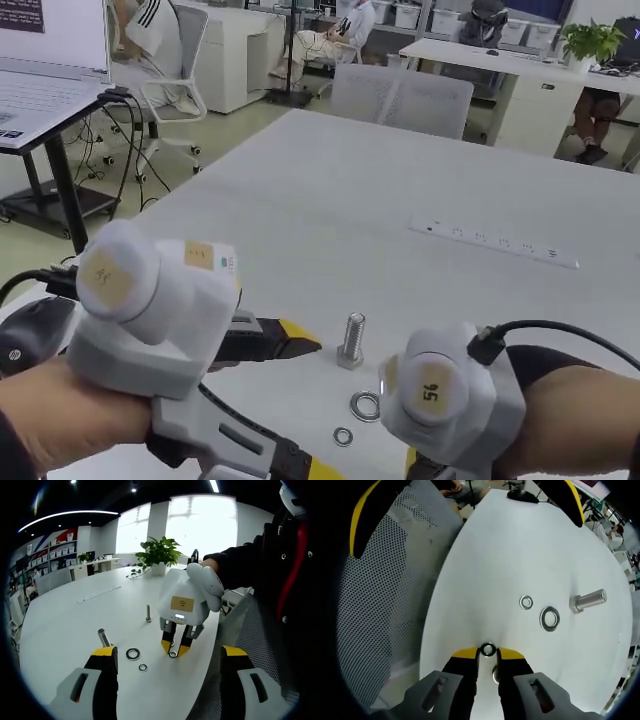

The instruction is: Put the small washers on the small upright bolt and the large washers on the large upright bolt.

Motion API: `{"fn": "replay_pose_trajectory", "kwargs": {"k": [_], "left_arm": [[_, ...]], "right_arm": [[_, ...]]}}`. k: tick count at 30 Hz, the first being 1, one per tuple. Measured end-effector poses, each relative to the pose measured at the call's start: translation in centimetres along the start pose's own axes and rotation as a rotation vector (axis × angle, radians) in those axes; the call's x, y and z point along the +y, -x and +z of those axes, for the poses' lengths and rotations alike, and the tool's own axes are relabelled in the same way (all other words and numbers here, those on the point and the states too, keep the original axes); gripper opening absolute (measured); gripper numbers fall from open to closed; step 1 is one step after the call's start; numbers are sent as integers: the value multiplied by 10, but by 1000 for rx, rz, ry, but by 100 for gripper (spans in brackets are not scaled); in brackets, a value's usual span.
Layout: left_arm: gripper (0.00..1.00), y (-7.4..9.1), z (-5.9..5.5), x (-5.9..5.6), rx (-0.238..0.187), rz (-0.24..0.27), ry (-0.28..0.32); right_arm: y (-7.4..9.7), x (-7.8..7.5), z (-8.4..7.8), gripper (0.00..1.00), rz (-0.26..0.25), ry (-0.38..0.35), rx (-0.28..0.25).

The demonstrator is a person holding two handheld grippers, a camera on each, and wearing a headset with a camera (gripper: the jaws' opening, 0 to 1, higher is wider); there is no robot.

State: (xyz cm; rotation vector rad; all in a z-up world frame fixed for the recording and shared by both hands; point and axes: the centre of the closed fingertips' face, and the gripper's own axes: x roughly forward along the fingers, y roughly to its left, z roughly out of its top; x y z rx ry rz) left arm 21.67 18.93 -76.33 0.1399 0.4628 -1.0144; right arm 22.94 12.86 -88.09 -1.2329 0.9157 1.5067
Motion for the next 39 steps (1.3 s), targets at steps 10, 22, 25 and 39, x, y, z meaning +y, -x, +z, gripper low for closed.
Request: {"fn": "replay_pose_trajectory", "kwargs": {"k": [10, 22, 25, 39], "left_arm": [[84, 0, 0, 0, 3, -2, 0], [84, 0, 1, 1, 1, 1, 1], [84, -1, 0, 1, 3, 0, 0], [84, -2, 0, 1, 5, -4, 2]], "right_arm": [[1, 0, 0, 14, 12, -4, -8], [1, -4, 0, 14, 1, 3, -9], [0, -5, -1, 14, 7, -6, -4], [15, -14, 1, 13, -9, -40, -36]]}}
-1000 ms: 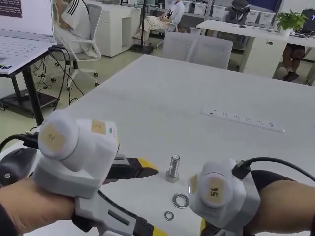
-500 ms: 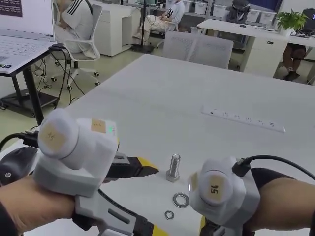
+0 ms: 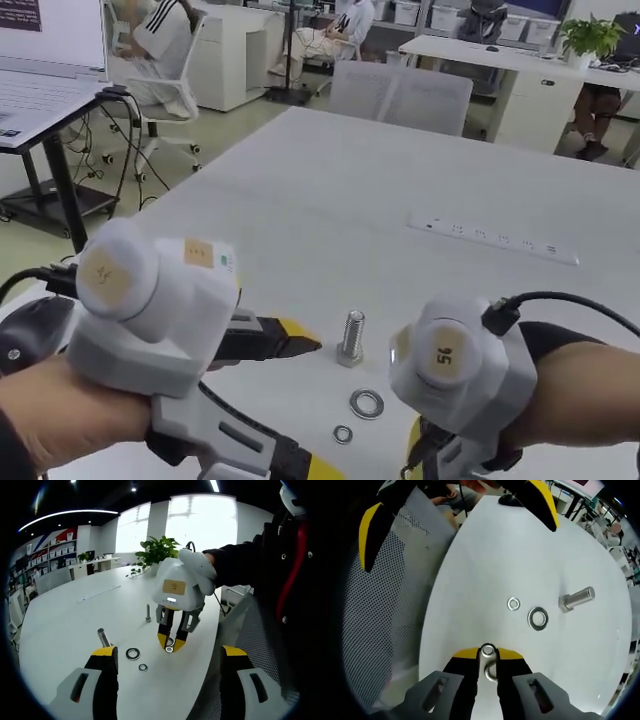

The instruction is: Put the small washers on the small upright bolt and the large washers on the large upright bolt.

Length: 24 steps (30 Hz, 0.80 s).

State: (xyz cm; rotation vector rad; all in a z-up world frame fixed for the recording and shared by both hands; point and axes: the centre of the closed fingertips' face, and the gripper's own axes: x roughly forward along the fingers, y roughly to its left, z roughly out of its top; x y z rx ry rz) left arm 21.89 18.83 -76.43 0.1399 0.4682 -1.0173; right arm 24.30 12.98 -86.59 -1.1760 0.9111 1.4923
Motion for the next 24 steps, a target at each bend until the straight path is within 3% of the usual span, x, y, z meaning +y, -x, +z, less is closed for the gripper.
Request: {"fn": "replay_pose_trajectory", "kwargs": {"k": [24], "left_arm": [[84, -3, 1, 0, 6, -9, -3]], "right_arm": [[30, -24, -48, 13, -66, -121, 11]]}}
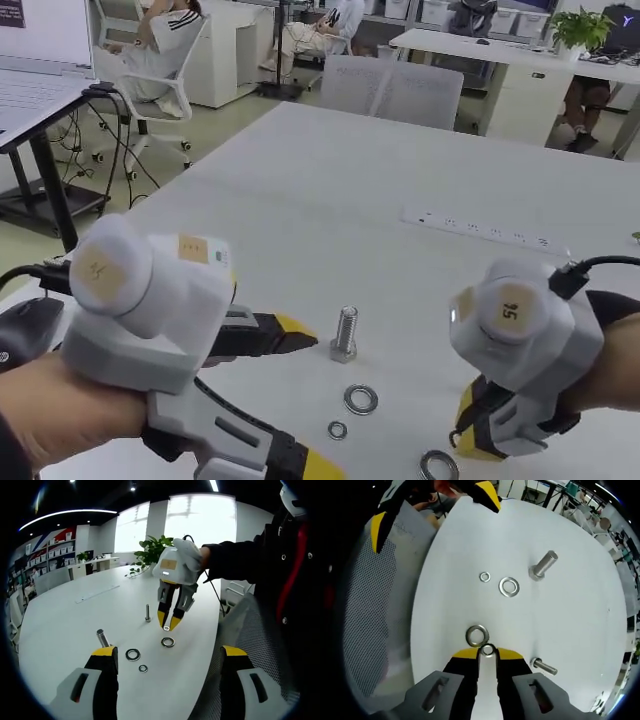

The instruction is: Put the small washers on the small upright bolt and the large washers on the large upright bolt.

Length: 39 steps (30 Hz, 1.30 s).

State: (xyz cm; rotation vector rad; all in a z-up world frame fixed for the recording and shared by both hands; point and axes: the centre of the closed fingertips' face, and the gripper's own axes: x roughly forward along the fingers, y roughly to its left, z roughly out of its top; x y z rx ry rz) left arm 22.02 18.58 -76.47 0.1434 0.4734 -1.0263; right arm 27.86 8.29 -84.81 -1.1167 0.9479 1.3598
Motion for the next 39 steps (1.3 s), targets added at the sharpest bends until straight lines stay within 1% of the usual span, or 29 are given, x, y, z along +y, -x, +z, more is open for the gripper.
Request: {"fn": "replay_pose_trajectory", "kwargs": {"k": [5, 10, 15, 21, 24, 32, 39], "left_arm": [[84, -1, 0, 0, 2, -2, 0], [83, -2, 0, 0, 7, -4, -1], [83, -3, 2, 0, 9, -9, -4], [83, -5, 3, -1, 13, -13, -5], [83, -5, 3, -1, 14, -14, -5], [84, -6, 3, 0, 16, -13, -3], [84, -7, 4, 0, 16, -13, -2]], "right_arm": [[3, -5, -11, 13, -10, -22, 7], [11, -13, -21, 13, -26, -50, 8], [18, -21, -29, 13, -46, -77, 5], [23, -28, -38, 13, -61, -96, 9], [25, -31, -40, 13, -65, -100, 11], [38, -48, -43, 13, -101, -114, 8], [45, -57, -38, 13, -121, -112, 0]]}}
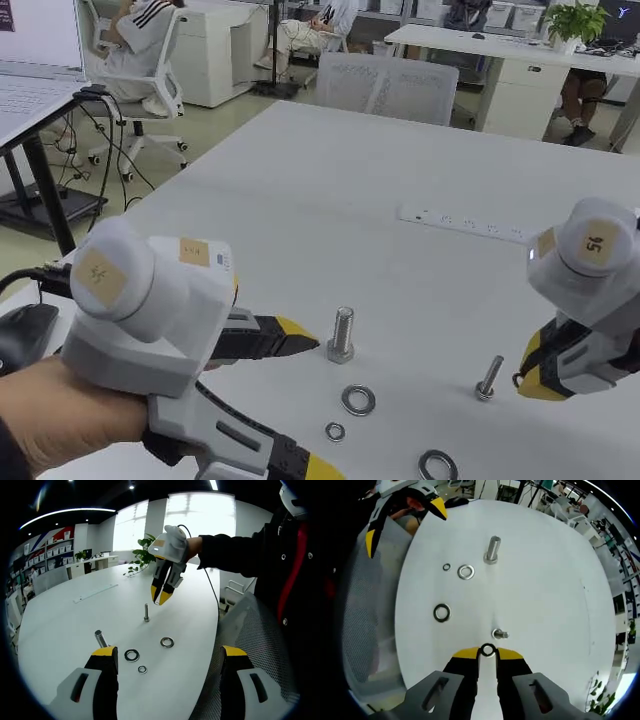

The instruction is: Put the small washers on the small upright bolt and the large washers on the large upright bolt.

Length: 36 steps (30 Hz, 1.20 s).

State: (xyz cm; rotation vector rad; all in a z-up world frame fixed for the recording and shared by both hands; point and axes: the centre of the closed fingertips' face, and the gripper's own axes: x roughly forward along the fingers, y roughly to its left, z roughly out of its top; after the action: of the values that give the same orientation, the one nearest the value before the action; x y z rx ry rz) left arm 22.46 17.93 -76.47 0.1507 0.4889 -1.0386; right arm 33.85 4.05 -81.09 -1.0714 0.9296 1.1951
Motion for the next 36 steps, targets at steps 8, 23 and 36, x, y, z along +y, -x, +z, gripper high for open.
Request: {"fn": "replay_pose_trajectory", "kwargs": {"k": [8, 23, 36], "left_arm": [[83, -1, 0, 2, 2, 2, 2], [83, -1, -2, 6, 3, 5, 14], [83, -1, -4, 7, 3, 7, 22]], "right_arm": [[3, -9, 9, 13, -16, 10, -13], [-3, -19, 16, 13, -24, 36, -5], [-9, -20, 15, 13, -11, 47, 9]]}}
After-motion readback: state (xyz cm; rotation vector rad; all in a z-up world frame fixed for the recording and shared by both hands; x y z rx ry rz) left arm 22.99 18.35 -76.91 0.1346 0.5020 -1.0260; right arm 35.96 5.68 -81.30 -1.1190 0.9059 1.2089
